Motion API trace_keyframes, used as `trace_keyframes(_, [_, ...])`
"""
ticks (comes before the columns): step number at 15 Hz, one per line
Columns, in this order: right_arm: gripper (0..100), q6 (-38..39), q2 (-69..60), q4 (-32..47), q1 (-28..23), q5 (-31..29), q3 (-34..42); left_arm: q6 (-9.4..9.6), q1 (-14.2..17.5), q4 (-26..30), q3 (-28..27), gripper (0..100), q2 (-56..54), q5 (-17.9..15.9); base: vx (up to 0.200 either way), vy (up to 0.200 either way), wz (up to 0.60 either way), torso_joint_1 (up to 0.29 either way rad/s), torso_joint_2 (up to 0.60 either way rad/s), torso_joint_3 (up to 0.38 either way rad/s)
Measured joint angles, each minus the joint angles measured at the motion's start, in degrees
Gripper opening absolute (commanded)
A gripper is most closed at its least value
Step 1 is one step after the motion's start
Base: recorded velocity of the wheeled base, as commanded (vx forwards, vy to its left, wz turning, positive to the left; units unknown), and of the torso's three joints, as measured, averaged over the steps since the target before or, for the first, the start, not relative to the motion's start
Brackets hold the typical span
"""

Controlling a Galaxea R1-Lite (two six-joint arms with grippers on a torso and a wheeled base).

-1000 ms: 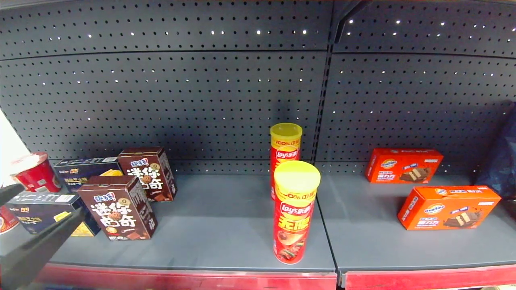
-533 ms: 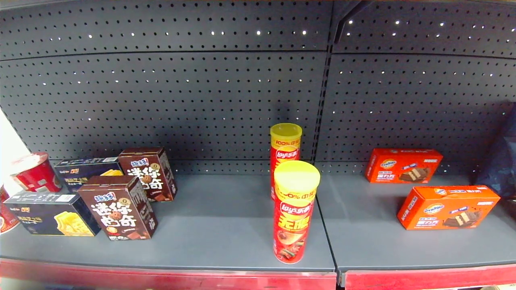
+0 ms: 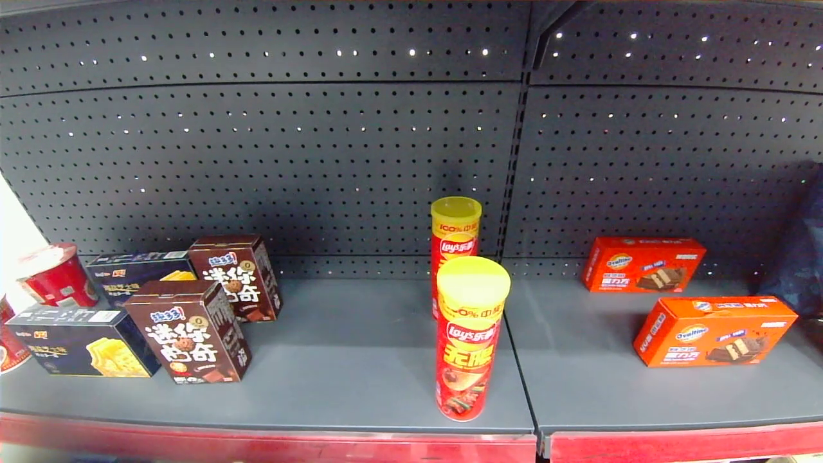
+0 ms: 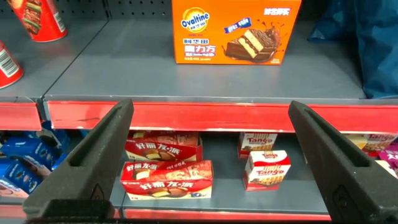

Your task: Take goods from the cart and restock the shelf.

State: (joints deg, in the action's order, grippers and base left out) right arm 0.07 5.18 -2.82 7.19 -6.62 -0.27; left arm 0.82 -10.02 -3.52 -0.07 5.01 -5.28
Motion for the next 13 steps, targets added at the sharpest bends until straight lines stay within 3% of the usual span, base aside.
trace_keyframes(2, [100, 0.1, 0.0, 0.0, 0.0, 0.0, 0.0, -1.02, 0.0, 0.2, 0.0, 100, -0.1, -0.4, 0.000, 0.000, 0.00, 0.000, 0.00, 0.000])
trace_keyframes(13, [100, 0.5, 0.0, 0.0, 0.0, 3.3, 0.0, -1.00, 0.0, 0.2, 0.0, 100, -0.1, -0.3, 0.000, 0.000, 0.00, 0.000, 0.00, 0.000])
